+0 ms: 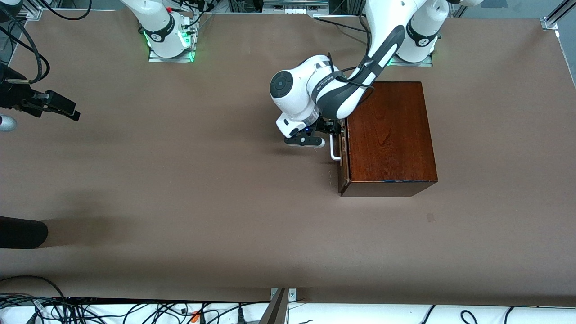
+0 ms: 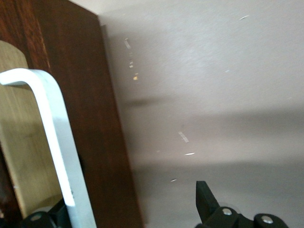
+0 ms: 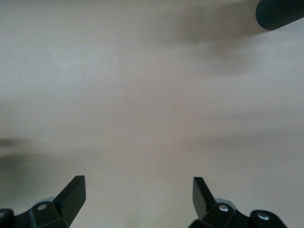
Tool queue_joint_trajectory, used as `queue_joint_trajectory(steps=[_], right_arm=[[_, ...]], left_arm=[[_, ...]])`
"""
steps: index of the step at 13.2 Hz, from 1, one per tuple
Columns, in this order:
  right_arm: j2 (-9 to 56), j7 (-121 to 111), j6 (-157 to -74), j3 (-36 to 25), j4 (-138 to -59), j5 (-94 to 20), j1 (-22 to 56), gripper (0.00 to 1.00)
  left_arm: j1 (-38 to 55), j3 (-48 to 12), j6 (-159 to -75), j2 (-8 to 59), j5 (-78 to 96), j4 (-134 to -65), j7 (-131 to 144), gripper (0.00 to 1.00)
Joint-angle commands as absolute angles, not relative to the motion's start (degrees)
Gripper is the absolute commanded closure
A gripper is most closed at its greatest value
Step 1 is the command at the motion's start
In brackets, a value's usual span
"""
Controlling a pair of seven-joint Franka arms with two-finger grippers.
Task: Open drawer, take yellow block, close drawer
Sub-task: 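Pull the drawer open with the left gripper, exposing the yellow cube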
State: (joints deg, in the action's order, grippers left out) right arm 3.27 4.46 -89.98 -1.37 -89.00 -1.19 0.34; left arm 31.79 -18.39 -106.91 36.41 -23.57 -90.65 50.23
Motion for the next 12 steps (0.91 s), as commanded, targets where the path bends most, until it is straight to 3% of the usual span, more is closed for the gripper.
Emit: queue_joint_trajectory(steps=[1, 8, 12], right_arm=[[3.2, 4.8, -90.0, -0.6, -88.1, -1.1, -0.5, 0.00], [3.2, 4.8, -90.1, -0.7, -88.1, -1.1, -0.5, 0.00], [3.2, 4.8, -90.6, -0.7, -88.2, -1.1, -0.5, 0.00]], left_arm=[[33.7, -18.7, -114.2, 39.1, -23.9, -89.5, 52.6, 0.00], [33.7, -18.7, -123.6, 40.5, -20.5, -89.1, 53.3, 0.00], [34.5, -18.7, -124.7, 41.0, -19.7, -88.9, 53.2, 0.00]])
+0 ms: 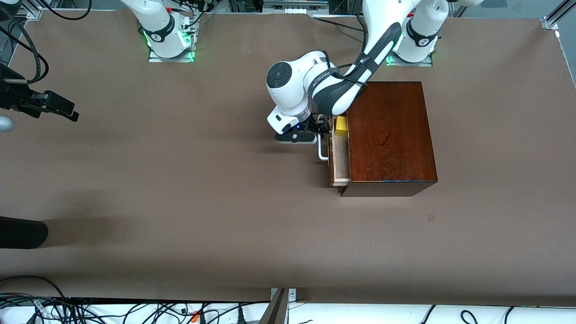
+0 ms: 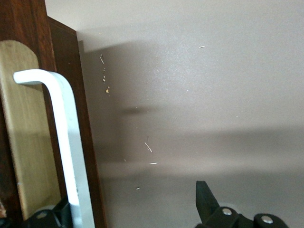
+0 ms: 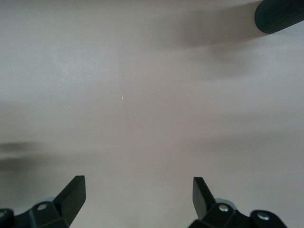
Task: Open drawer, take yellow block, close drawer
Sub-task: 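Pull the drawer open with the left gripper, exposing the yellow cube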
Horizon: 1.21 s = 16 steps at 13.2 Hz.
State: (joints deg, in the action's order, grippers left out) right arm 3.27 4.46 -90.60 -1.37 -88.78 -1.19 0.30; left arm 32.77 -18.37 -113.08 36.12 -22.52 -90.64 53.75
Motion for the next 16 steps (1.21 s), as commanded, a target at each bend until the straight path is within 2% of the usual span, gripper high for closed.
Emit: queue_joint_trajectory(steps=[1, 16], right_arm=[[3.2, 4.8, -90.6, -0.7, -88.1, -1.1, -0.5, 0.00], [3.2, 4.8, -90.4, -0.7, -88.1, -1.2, -0.5, 0.00]], left_arm=[[35.1, -18.7, -124.6, 41.0, -19.6, -88.0, 53.3, 0.00], [36.0, -18.7, -127.7, 42.6, -16.5, -85.6, 53.7, 0.00]])
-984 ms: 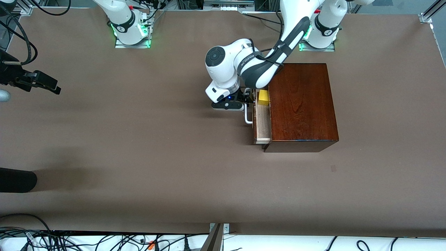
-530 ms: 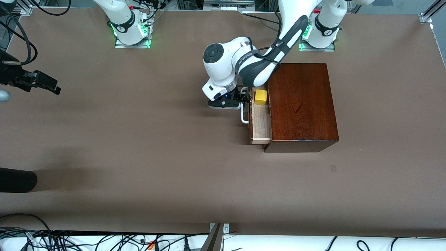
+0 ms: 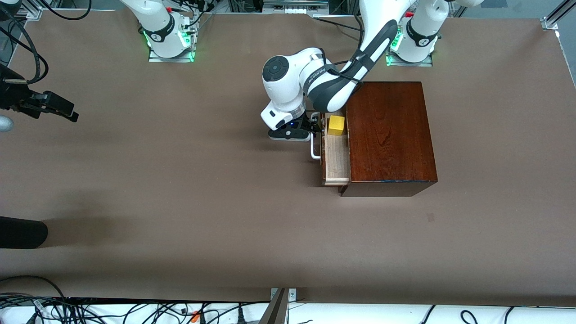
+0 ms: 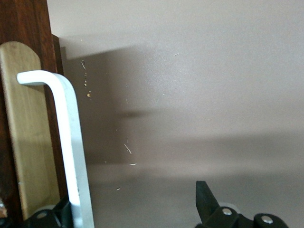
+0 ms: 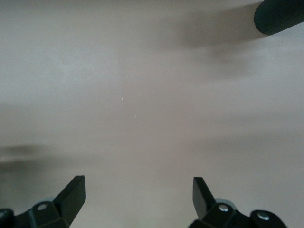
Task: Open drawer, take yellow block, close drawer
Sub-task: 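Pull the drawer open with the left gripper, exposing the yellow cube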
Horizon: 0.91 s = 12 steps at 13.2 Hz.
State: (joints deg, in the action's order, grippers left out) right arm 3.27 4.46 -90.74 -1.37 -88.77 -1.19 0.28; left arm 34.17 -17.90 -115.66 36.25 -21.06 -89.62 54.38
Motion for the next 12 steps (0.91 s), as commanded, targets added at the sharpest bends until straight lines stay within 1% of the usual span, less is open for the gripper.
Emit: queue_joint_trajectory(steps=[1, 3, 5, 9, 10, 12], right_arm=[[3.2, 4.8, -90.5, -0.7, -88.1, -1.1, -0.5, 0.00], [3.2, 4.0, -90.6, -0.7, -88.2, -1.3, -0.6, 0.00], [3.2, 4.1, -90.5, -0.8, -88.2, -1.1, -0.6, 0.00], [3.4, 4.3, -90.3, -0.8, -88.2, -1.5, -0.6, 0.00], [3.3, 4.0, -90.3, -0.9, -88.2, -1.5, -0.7, 0.00], [3.3, 4.1, -90.1, -0.9, -88.1, -1.3, -0.7, 0.00]], left_arm=[[35.9, -18.7, -127.7, 42.6, -16.9, -85.6, 53.4, 0.00], [35.9, -18.7, -127.3, 42.4, -17.0, -85.3, 53.4, 0.00], [35.9, -18.7, -126.9, 42.4, -16.6, -83.4, 53.5, 0.00], [35.8, -18.5, -126.8, 42.2, -16.6, -83.1, 53.5, 0.00], [35.7, -18.4, -125.9, 41.8, -16.8, -83.1, 53.4, 0.00], [35.4, -18.2, -119.6, 40.7, -17.5, -82.4, 52.0, 0.00]])
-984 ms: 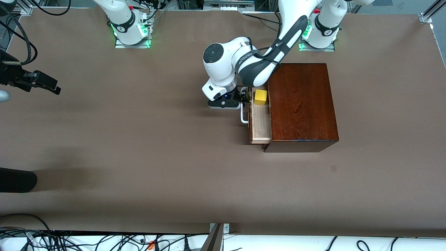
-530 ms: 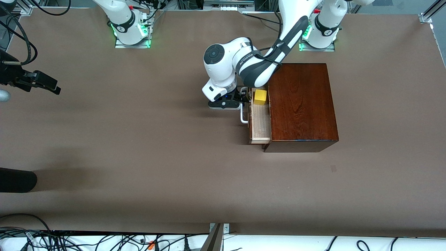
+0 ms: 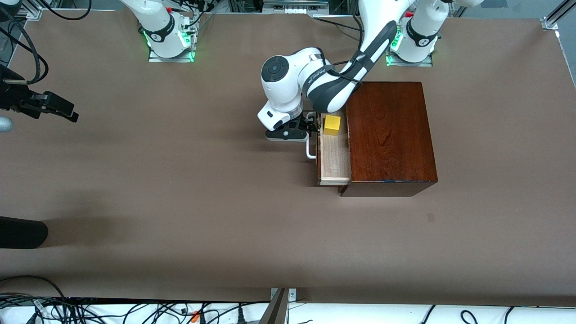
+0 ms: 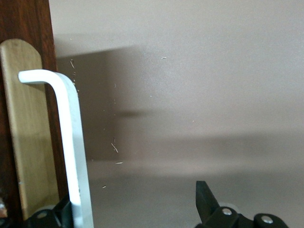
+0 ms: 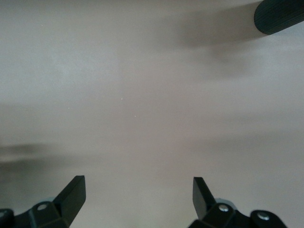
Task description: Open drawer, take yellow block, close drawer
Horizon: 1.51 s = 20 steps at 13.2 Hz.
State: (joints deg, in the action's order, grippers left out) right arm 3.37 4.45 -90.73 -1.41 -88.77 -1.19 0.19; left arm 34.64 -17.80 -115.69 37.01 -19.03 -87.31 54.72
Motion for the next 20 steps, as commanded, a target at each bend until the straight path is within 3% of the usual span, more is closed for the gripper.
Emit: queue_joint_trajectory(steps=[1, 6, 9, 13, 20], right_arm=[[3.3, 4.1, -90.1, -0.9, -88.1, -1.2, -0.7, 0.00], [3.2, 4.8, -89.9, -1.0, -88.1, -1.3, -0.7, 0.00], [3.1, 5.0, -89.7, -1.0, -87.7, -1.5, -0.7, 0.00], [2.9, 13.1, -87.8, -0.2, -86.4, -1.7, -0.6, 0.00], [2.0, 24.6, -82.9, 1.8, -86.4, -2.0, -0.4, 0.00]], left_arm=[[35.4, -18.4, -116.5, 40.7, -17.5, -80.5, 50.8, 0.00], [35.9, -19.0, -99.9, 39.9, -17.2, -73.4, 50.4, 0.00], [34.5, -18.4, -94.0, 33.7, -17.1, -73.3, 48.8, 0.00], [24.6, -18.9, -85.6, 25.4, -16.0, -73.3, 35.5, 0.00], [4.2, -18.8, -79.7, 16.2, -6.8, -73.2, 13.8, 0.00]])
